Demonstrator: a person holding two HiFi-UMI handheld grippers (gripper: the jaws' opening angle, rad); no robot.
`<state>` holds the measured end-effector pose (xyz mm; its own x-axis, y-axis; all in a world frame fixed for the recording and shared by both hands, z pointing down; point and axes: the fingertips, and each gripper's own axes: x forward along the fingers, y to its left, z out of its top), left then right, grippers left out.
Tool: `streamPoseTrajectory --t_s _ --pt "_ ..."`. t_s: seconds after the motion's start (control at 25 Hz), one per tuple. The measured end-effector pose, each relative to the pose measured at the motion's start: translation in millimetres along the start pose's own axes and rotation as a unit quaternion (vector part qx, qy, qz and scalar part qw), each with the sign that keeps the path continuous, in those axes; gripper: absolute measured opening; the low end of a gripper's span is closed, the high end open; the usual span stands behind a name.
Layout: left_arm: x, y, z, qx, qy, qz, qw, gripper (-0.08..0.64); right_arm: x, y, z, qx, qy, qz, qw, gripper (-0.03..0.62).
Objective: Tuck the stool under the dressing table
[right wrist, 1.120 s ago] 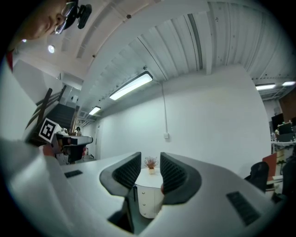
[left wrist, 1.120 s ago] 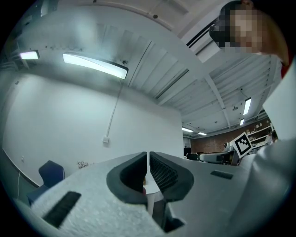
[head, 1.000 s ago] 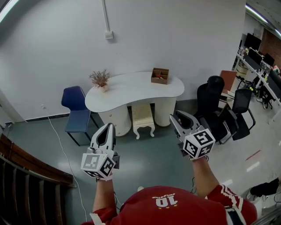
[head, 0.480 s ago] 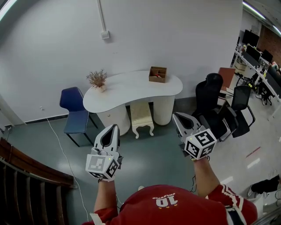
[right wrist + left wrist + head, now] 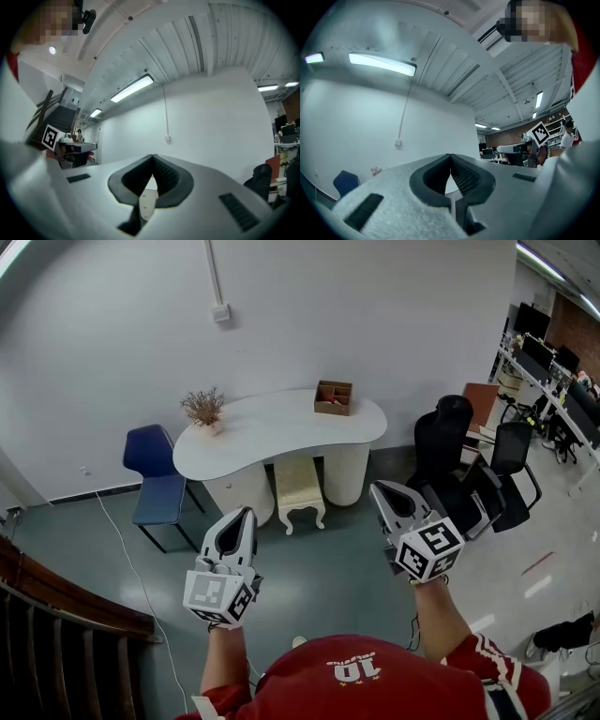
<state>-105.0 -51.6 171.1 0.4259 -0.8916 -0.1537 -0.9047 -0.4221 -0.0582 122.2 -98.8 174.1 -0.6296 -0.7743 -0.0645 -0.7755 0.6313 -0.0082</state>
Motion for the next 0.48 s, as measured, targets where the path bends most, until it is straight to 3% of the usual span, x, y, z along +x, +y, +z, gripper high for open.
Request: streamPoseTrajectory --t_s 0.48 --pt "-7.9 19.5 -1.3 -0.005 0.006 0.027 0.9996 0.0 9.4 2.5 -0.2 -0.019 -0.002 -0.013 1.0 0.002"
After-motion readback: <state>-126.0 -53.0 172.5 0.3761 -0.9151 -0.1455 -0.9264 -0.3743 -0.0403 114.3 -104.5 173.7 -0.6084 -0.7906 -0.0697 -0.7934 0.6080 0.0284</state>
